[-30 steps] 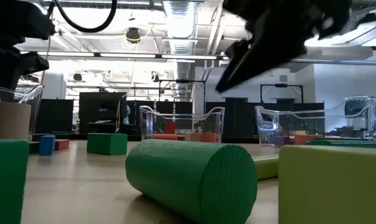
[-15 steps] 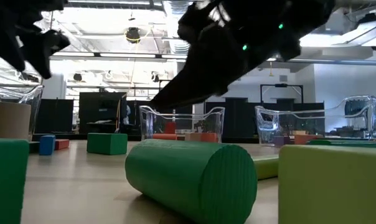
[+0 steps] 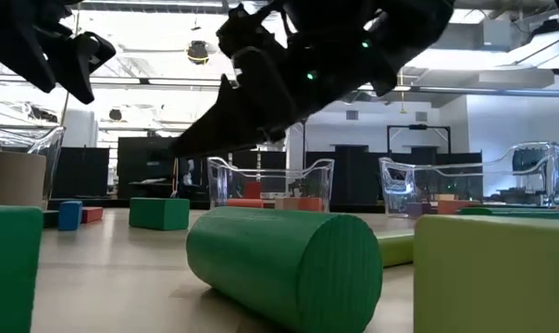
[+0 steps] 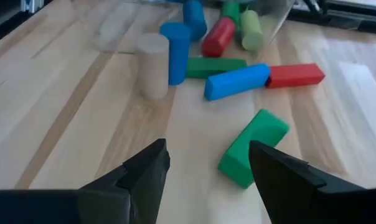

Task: Sort blocks by size
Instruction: Put the green arch block into the middle transparent bin, then put the light green rectangular block into the right transparent bin

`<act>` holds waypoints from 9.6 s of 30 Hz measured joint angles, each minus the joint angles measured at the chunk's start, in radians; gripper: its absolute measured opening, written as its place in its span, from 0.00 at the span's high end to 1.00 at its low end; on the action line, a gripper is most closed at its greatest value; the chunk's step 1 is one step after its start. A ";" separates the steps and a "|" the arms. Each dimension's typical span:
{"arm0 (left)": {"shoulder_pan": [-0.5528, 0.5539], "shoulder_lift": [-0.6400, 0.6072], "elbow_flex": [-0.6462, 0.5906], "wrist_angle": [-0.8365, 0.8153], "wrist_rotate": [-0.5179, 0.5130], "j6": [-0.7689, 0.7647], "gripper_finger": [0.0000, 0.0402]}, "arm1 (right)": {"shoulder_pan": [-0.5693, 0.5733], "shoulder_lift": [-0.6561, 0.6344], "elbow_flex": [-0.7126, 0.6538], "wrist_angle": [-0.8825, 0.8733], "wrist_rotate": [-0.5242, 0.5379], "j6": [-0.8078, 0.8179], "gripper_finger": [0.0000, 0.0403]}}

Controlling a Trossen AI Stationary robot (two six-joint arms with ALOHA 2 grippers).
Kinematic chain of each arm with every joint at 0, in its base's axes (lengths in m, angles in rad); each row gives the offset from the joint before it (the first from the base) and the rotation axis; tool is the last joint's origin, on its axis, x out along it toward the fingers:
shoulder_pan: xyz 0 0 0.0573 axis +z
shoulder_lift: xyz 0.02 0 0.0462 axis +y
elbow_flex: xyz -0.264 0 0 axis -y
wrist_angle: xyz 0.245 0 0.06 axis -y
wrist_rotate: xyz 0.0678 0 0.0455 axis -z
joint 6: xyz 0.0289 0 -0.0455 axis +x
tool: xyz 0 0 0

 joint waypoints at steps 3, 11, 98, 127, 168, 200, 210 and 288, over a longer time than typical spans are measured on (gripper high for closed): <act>0.000 0.000 0.000 0.016 -0.021 0.006 0.54 | -0.016 0.013 0.024 0.005 0.000 -0.006 0.37; 0.000 0.000 0.000 0.070 -0.031 0.062 0.54 | -0.034 0.099 0.079 0.033 -0.028 -0.001 0.37; 0.000 0.000 -0.001 0.247 -0.093 0.294 0.54 | -0.013 -0.053 0.110 -0.285 -0.057 0.017 0.81; 0.022 0.298 -0.027 0.960 -0.632 1.190 0.54 | -0.012 -0.365 0.111 -0.515 -0.136 0.169 0.81; 0.034 0.392 -0.027 1.206 -0.633 1.360 0.68 | -0.057 -0.379 0.111 -0.560 -0.155 0.199 0.72; 0.994 0.362 0.160 0.884 0.279 0.812 0.68 | 0.114 -0.429 -0.009 -0.977 -0.022 0.365 0.63; 1.110 0.632 0.363 0.702 0.407 0.725 0.68 | 0.125 -0.429 -0.019 -0.950 -0.022 0.383 0.65; 0.492 0.337 0.725 -0.273 0.435 0.573 0.46 | 0.248 -0.429 -0.018 -0.995 0.034 0.282 0.65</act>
